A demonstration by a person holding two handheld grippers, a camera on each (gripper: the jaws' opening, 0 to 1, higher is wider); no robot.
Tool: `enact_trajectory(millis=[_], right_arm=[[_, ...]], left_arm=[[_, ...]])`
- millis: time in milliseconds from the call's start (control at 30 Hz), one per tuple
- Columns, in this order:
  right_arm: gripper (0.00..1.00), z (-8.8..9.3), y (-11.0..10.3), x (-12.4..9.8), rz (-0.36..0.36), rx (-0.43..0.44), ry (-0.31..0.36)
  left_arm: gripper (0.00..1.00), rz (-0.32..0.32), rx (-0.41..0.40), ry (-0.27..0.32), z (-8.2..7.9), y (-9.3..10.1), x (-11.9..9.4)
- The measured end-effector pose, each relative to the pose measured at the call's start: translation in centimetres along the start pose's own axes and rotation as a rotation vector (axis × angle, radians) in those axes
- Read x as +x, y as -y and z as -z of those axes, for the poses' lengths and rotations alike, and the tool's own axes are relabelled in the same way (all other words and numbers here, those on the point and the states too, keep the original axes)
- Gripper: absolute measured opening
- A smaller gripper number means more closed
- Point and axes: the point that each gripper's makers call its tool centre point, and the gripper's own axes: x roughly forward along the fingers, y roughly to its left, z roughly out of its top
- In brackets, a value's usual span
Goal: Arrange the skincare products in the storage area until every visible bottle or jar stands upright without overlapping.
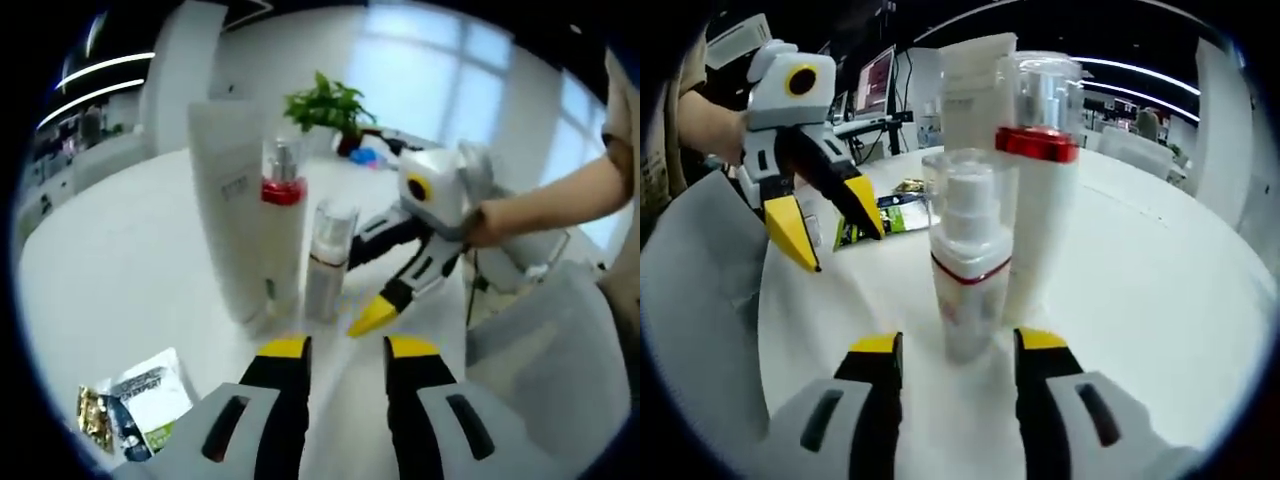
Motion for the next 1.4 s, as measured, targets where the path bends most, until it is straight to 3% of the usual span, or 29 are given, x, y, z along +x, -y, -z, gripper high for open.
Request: enact_trajectory(millis=[333,467,733,900,1100,1400], right_arm=[[0.64,-0.2,-2.0,-1.7,0.011,0.027,-0.009],[0.7,-0.8,-3.6,-3.2,0.015,0.039,-0.014],[0.75,-1.7,-4.6,-5.1,0.054,0.116,0.009],[0.86,-1.9,-4.9,-6.0,0.074,0.144,0.002],[0.88,-3.4,-6.1,-7.0,0.062,0.177,0.049],[0.91,-4.6,-8.0,-7.9,0.061,0.202,0.074]], left_arm=[[0.36,-0.037,-0.076,-0.006,1.1,0.4,-2.2],[0.44,-0.069,-0.106,0.008,1.6,0.6,-3.7],[0.63,-0.142,-0.166,0.029,2.6,0.8,-6.7],[0.73,-0.203,-0.206,0.061,3.1,0.8,-9.1],[0.83,-0.276,-0.241,0.093,3.8,0.6,-11.9],[0.87,-0.34,-0.288,0.128,5.0,1.0,-15.6]])
